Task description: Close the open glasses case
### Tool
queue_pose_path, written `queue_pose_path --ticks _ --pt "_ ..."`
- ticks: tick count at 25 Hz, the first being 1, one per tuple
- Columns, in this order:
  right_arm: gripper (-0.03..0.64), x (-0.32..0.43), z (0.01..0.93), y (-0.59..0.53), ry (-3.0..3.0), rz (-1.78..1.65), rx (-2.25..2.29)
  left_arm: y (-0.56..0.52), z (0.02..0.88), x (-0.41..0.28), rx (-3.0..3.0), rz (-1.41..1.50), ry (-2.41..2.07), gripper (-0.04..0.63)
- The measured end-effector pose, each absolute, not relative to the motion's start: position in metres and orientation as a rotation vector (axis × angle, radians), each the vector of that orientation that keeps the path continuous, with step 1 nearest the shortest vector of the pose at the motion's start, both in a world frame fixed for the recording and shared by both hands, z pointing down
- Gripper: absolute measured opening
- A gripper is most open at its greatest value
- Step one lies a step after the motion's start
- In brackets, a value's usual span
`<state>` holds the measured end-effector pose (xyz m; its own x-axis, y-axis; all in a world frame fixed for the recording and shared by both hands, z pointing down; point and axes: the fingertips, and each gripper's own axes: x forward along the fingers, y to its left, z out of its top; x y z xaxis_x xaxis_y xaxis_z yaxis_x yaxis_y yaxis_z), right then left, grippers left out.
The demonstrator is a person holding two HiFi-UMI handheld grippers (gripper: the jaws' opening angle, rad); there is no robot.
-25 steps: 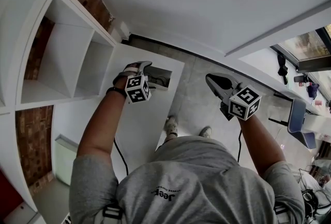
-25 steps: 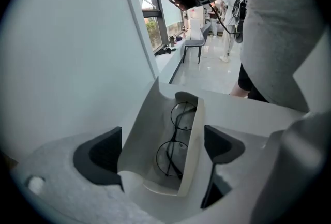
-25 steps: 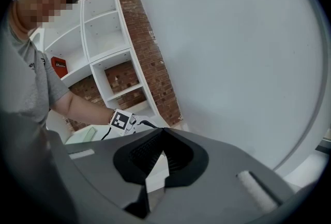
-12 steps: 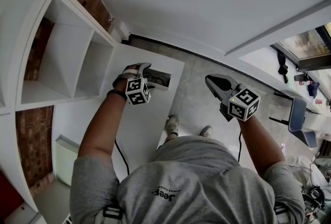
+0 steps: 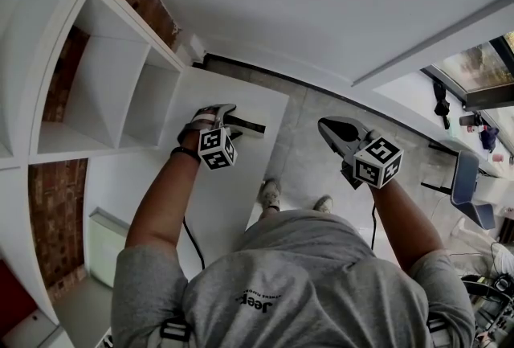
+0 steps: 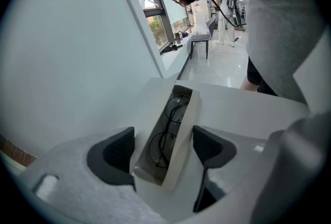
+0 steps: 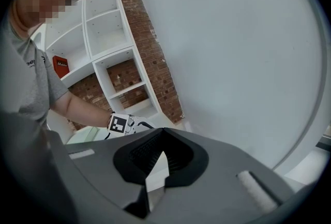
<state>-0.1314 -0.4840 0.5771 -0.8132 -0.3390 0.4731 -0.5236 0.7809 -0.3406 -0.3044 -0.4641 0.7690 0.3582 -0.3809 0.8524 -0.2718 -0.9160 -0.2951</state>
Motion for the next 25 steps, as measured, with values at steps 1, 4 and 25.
queue_pose_path --ticks 1,4,25 --pt "0.011 -0.131 0.577 -0.483 -2.584 0.657 0.654 -0.463 0.768 -0.305 -2.502 -1.614 0.61 0.356" --pt "0.011 -0.131 0.576 -0.481 -2.584 0.655 0.653 -0.461 0.767 -0.306 -2.496 -1.617 0.624 0.328" --pt "0.011 -0.129 0.569 -0.47 -2.6 0.64 0.665 -0.442 0.767 -0.311 -2.621 -1.638 0.654 0.225"
